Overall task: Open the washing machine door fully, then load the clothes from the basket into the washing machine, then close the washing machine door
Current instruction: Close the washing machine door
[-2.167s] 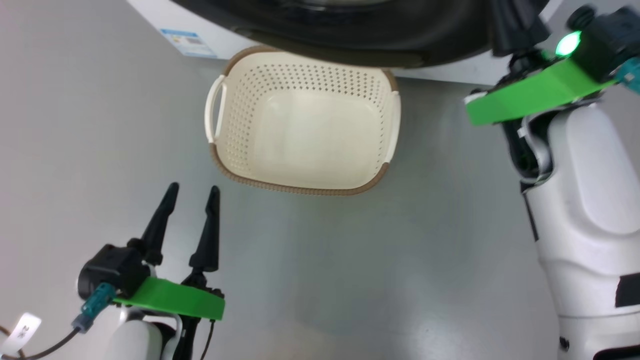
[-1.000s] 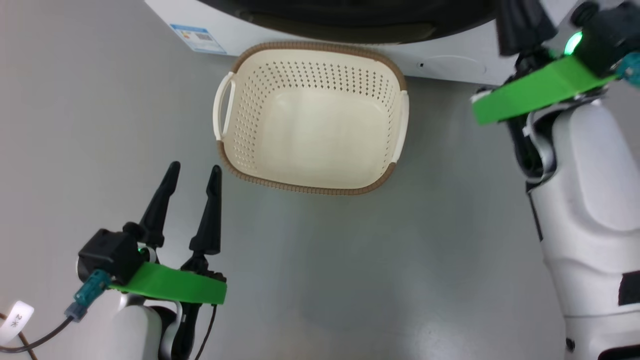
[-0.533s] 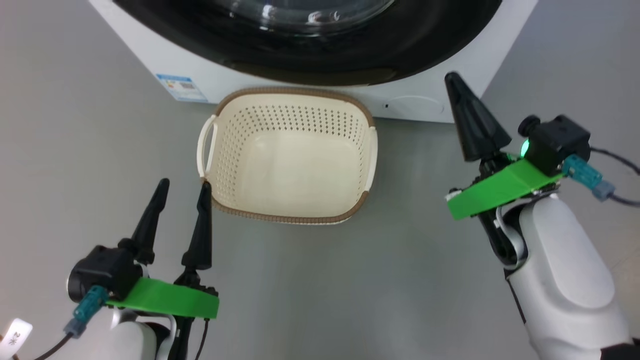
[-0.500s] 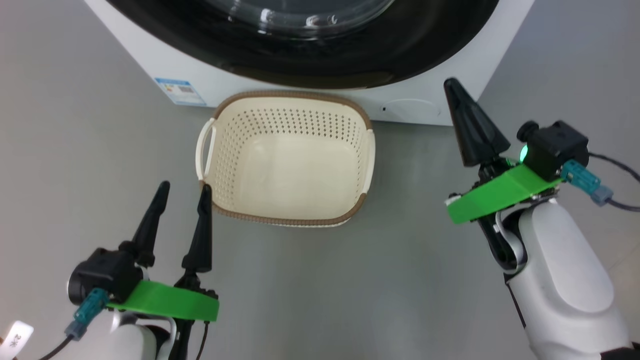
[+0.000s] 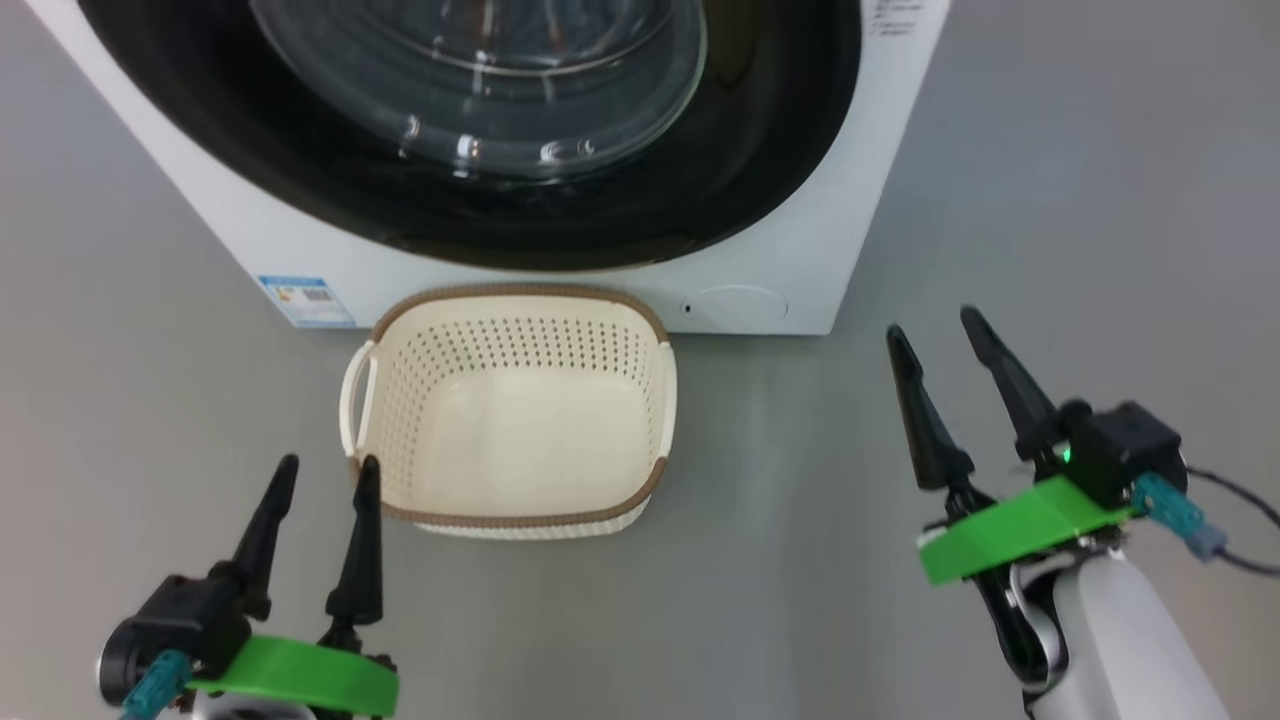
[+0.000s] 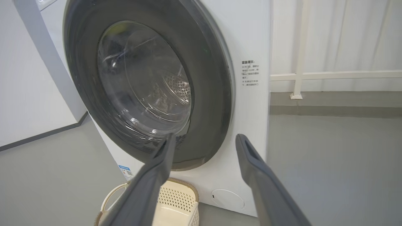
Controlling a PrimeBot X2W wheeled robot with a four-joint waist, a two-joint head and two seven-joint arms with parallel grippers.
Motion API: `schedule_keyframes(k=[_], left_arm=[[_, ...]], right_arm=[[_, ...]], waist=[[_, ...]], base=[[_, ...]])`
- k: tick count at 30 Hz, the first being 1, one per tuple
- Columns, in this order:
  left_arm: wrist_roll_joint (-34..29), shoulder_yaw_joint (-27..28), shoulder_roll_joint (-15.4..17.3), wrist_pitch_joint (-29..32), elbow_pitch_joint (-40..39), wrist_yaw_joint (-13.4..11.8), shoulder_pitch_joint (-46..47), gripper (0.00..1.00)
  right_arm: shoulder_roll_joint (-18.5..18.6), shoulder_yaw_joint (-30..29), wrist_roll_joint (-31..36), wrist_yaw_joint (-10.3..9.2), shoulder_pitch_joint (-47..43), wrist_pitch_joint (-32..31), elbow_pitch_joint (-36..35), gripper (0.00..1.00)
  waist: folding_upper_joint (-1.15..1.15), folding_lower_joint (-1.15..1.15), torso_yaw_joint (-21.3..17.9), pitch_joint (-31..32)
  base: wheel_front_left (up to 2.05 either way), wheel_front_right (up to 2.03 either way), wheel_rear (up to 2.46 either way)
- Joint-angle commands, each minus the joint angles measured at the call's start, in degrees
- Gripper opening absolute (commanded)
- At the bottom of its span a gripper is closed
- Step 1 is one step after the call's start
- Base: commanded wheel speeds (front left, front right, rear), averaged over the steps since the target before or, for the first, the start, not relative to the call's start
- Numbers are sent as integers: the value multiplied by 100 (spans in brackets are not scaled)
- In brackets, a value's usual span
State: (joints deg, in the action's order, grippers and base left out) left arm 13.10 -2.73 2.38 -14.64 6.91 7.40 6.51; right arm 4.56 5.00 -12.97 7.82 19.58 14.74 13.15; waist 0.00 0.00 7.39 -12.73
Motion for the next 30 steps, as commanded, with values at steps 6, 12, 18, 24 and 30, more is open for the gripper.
schedule_keyframes(k=[6, 12, 18, 24, 30], left_arm=[[-84, 479, 90, -36, -67, 9, -293, 100], [-141, 600, 78, -36, -27, 9, -489, 100], [-229, 679, 70, -36, 46, 9, -735, 100], [-296, 762, 64, -36, 150, 9, -904, 100], [-347, 851, 58, -36, 187, -18, -1005, 100]], right_arm=[[-148, 7, 76, -33, -702, 26, -285, 100], [-160, -96, 131, -33, -1045, 26, -337, 100], [-166, -253, -23, -33, -1483, 26, -438, 100], [-167, -288, -42, -33, -1793, 26, -536, 100], [-168, -406, 0, -33, -1902, 26, -645, 100]], waist=[[0, 0, -525, 714], [0, 0, -629, 958], [0, 0, -652, 1192], [0, 0, -649, 1302], [0, 0, -631, 1349]], base=[[0, 0, 0], [0, 0, 0], [0, 0, 0], [0, 0, 0], [0, 0, 0]])
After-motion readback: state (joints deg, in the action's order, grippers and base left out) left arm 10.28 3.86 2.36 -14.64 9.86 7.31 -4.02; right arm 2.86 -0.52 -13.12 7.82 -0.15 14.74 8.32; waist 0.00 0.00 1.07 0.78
